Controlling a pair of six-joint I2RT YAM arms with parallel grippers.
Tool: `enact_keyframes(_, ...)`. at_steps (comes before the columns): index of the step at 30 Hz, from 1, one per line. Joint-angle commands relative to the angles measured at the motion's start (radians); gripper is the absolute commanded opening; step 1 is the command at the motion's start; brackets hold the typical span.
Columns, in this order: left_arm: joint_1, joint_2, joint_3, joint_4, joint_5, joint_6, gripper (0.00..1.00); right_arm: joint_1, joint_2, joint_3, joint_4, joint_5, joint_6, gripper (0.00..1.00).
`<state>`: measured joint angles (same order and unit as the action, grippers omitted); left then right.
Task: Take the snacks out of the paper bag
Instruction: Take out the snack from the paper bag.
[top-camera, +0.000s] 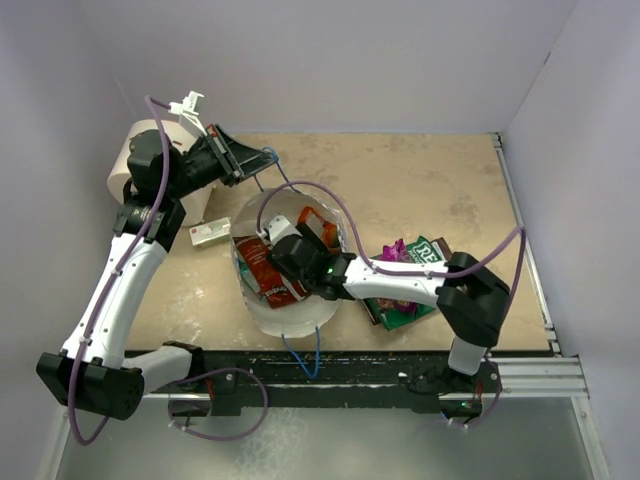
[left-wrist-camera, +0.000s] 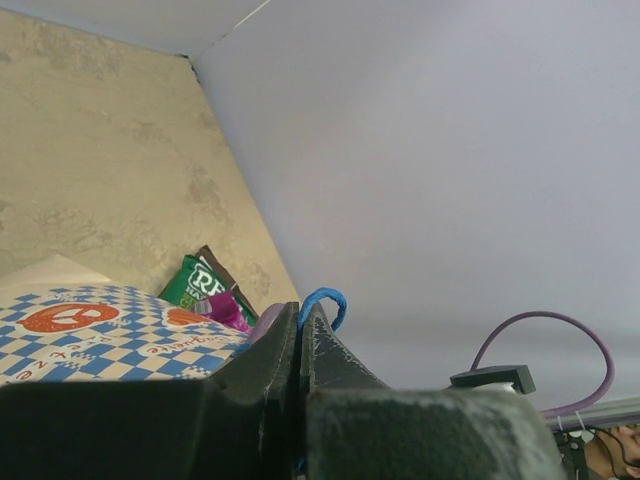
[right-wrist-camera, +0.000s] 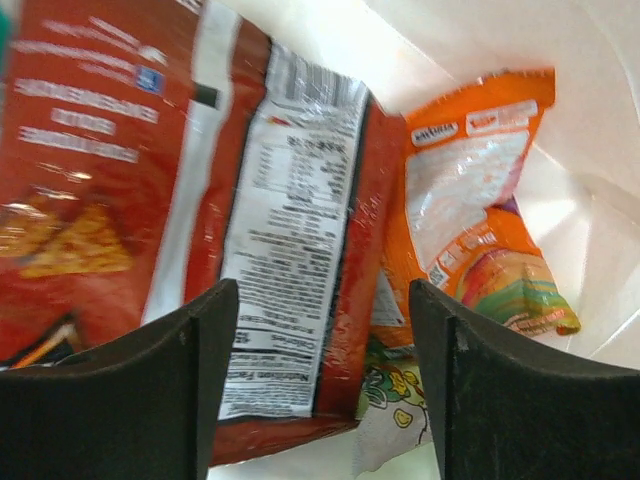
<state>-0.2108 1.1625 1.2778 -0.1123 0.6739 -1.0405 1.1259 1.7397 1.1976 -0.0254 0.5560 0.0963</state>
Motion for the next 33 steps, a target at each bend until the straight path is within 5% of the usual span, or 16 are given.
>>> enact_keyframes(1, -0.004, -0.029, 0.010, 0.090, 0.022, -0.027, 0.00, -0.005, 0.034, 0.044, -0.032, 0.186, -0.079, 0.66)
enact_keyframes(8, -0.004, -0.014, 0.015, 0.097, 0.028, -0.025, 0.00, -0.035, 0.054, 0.053, -0.042, 0.206, -0.220, 0.50)
enact_keyframes(12, -0.004, -0.008, 0.017, 0.099, 0.031, -0.023, 0.00, -0.057, 0.094, 0.102, -0.161, 0.210, -0.175, 0.53)
enact_keyframes(21, -0.004, -0.002, 0.013, 0.094, 0.040, -0.018, 0.00, -0.121, 0.129, 0.086, -0.074, 0.161, -0.294, 0.50)
enact_keyframes(33, -0.004, 0.023, 0.023, 0.092, 0.049, -0.024, 0.00, -0.169, 0.241, 0.150, 0.061, -0.121, -0.408, 0.77)
